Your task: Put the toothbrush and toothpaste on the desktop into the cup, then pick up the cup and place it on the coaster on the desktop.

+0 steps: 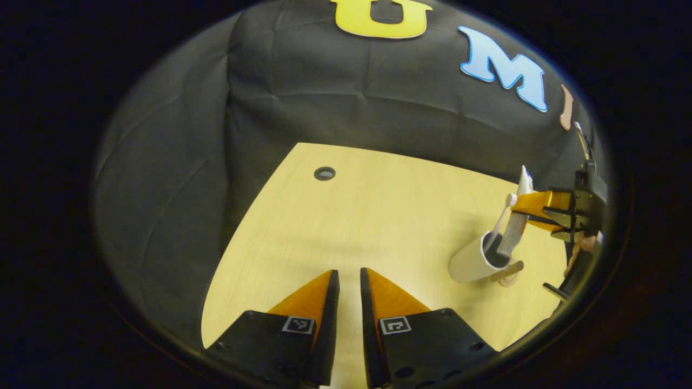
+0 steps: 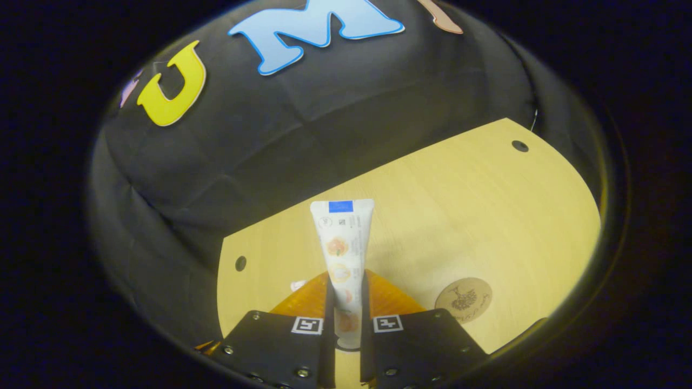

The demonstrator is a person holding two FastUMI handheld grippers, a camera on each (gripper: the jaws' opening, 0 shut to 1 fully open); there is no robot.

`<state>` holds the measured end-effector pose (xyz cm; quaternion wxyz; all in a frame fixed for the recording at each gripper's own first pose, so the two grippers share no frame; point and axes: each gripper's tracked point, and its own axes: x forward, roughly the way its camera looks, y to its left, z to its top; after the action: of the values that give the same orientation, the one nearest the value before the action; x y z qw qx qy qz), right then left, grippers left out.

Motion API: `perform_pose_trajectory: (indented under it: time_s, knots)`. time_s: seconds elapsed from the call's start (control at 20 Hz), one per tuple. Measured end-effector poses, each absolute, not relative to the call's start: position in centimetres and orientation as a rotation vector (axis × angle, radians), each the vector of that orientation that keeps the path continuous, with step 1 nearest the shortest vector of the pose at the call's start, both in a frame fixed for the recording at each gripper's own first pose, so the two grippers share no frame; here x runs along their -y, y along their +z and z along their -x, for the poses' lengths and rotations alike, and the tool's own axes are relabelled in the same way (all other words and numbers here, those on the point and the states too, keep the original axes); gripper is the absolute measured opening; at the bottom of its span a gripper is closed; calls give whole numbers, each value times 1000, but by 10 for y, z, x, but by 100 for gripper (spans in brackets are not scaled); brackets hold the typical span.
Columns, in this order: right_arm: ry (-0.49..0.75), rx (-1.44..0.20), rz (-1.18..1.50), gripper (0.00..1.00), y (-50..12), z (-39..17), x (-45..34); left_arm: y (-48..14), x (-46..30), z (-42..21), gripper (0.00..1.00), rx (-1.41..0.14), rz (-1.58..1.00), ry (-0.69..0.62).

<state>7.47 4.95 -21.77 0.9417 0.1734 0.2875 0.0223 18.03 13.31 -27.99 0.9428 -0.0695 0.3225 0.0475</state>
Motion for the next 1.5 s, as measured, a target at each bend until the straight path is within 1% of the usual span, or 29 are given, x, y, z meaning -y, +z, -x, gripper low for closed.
perform_pose_trajectory:
  time_s: [0.25, 0.4, 0.65, 0.75, 0.8, 0.95, 1.0, 1.05, 1.15, 1.2, 1.25, 1.3, 1.4, 1.5]
  knots:
    - [58, -508, -335, 19, -227, -75, -52, -284, -131, -176, 30, -676, 139, 98]
    - [54, -439, -272, 19, -227, -73, -49, -285, -128, -177, 30, -684, 145, 92]
    - [58, -409, -250, 22, -236, -70, -49, -287, -122, -175, 30, -693, 140, 79]
    - [62, -396, -235, 27, -238, -71, -51, -288, -120, -176, 30, -697, 136, 76]
    - [68, -396, -222, 27, -239, -71, -51, -289, -117, -175, 29, -699, 137, 74]
    - [83, -393, -195, 32, -238, -69, -53, -290, -113, -174, 29, -704, 145, 66]
    - [92, -389, -204, 39, -236, -68, -54, -291, -110, -174, 30, -705, 145, 63]
    - [93, -384, -203, 36, -234, -66, -53, -291, -108, -173, 31, -706, 145, 58]
    - [113, -382, -211, 48, -233, -60, -55, -292, -101, -175, 29, -706, 146, 49]
    - [117, -391, -211, 60, -235, -56, -56, -292, -96, -175, 30, -705, 149, 45]
    - [122, -394, -210, 67, -235, -53, -56, -292, -91, -175, 30, -704, 152, 40]
    - [123, -397, -207, 67, -237, -49, -55, -294, -87, -175, 29, -704, 157, 37]
    - [132, -400, -205, 67, -240, -42, -54, -293, -81, -172, 31, -704, 166, 31]
    - [134, -401, -193, 67, -242, -35, -52, -293, -73, -170, 29, -704, 170, 22]
